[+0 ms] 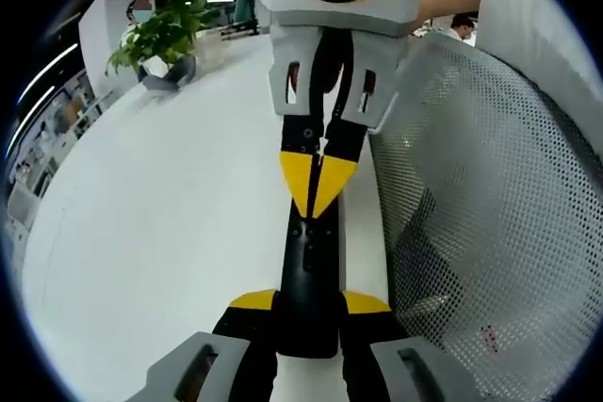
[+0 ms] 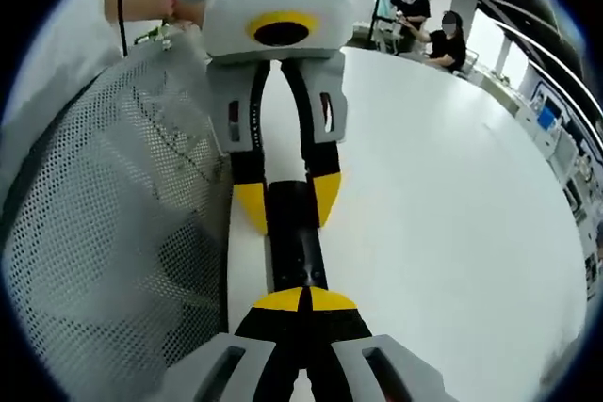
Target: Press the specified remote control buttons in sequence, fully releasing each button before pressing the next.
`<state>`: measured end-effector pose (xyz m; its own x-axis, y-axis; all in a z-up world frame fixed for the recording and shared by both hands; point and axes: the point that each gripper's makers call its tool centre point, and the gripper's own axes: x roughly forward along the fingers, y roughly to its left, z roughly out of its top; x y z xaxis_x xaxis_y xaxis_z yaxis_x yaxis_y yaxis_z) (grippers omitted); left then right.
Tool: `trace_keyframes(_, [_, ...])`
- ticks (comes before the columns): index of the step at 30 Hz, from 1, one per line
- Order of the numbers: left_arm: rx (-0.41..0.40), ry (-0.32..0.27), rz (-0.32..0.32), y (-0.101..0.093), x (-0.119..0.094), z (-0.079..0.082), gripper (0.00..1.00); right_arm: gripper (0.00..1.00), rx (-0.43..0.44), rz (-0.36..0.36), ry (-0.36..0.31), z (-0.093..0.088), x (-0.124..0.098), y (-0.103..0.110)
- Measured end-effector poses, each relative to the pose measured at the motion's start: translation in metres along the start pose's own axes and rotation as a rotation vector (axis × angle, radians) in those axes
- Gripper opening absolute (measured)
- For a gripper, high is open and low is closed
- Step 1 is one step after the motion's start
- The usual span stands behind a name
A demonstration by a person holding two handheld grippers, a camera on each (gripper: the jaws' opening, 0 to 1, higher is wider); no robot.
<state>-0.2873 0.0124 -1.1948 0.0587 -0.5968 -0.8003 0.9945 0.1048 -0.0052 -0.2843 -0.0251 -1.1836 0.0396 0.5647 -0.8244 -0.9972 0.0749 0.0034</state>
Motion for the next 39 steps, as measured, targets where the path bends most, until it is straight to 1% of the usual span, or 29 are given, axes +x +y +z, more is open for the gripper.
trace_keyframes(3, [0.002,-0.003,-0.002,0.0,0.0,0.0,0.23,0.0,0.026,-0.005,-0.006,0.0,0.0,0.0])
trace_keyframes(5, [0.001,-0.001,-0.002,0.0,0.0,0.0,0.23,0.0,0.061,-0.028,-0.018,0.0,-0.001,0.0])
trace_keyframes(7, [-0.007,0.0,-0.001,0.0,0.0,0.0,0.23,0.0,0.052,-0.053,-0.032,0.0,-0.001,0.001])
trace_keyframes(9, [-0.007,-0.003,0.001,0.0,0.0,0.0,0.23,0.0,0.077,-0.067,-0.038,0.001,-0.001,0.001])
trace_keyframes(10, [-0.008,-0.006,0.001,0.0,0.0,0.0,0.23,0.0,0.088,-0.065,-0.038,0.001,-0.001,0.001])
trace_keyframes(11, [-0.008,-0.009,0.0,0.0,0.0,0.0,0.24,0.0,0.129,-0.039,-0.048,0.003,-0.001,0.006])
trace_keyframes(12, [-0.008,-0.01,0.0,0.0,0.0,0.0,0.24,0.0,0.122,-0.003,-0.056,0.005,0.0,0.012])
trace_keyframes(13, [-0.01,-0.011,0.0,0.0,0.0,0.0,0.24,0.0,0.115,-0.015,-0.056,0.006,0.001,0.011])
trace_keyframes(14, [-0.013,-0.011,0.001,0.0,0.0,0.0,0.24,0.0,0.092,-0.032,-0.047,0.006,0.001,0.011])
trace_keyframes(15, [-0.016,-0.013,0.002,0.0,0.0,0.001,0.24,0.0,0.066,-0.034,-0.037,0.006,0.001,0.012])
trace_keyframes(19, [-0.026,-0.022,0.007,0.0,0.0,0.001,0.24,0.0,0.055,-0.006,-0.036,0.009,0.003,0.021])
trace_keyframes(20, [-0.026,-0.024,0.008,0.0,0.0,0.001,0.24,0.0,0.05,-0.005,-0.033,0.009,0.004,0.023])
trace_keyframes(21, [-0.025,-0.026,0.009,0.0,0.0,0.001,0.24,0.0,0.026,-0.016,-0.016,0.009,0.005,0.022])
trace_keyframes(22, [-0.02,-0.026,0.009,0.0,0.0,0.001,0.24,0.0,0.027,-0.019,-0.011,0.009,0.005,0.022])
trace_keyframes(24, [-0.008,-0.025,0.004,0.0,0.0,0.001,0.24,0.0,0.098,-0.033,-0.001,0.008,0.006,0.021])
trace_keyframes(32, [0.01,-0.016,-0.01,0.0,0.001,0.001,0.23,0.0,0.064,-0.058,0.029,0.007,0.009,0.022])
trace_keyframes(34, [0.012,-0.015,-0.011,-0.001,0.001,0.001,0.24,0.0,0.078,-0.052,0.023,0.007,0.009,0.021])
trace_keyframes(37, [0.015,-0.015,-0.013,0.0,0.001,0.001,0.24,0.0,0.12,-0.038,-0.003,0.007,0.008,0.02])
trace_keyframes(39, [0.015,-0.014,-0.013,0.0,0.001,0.001,0.23,0.0,0.135,-0.014,-0.026,0.008,0.006,0.02])
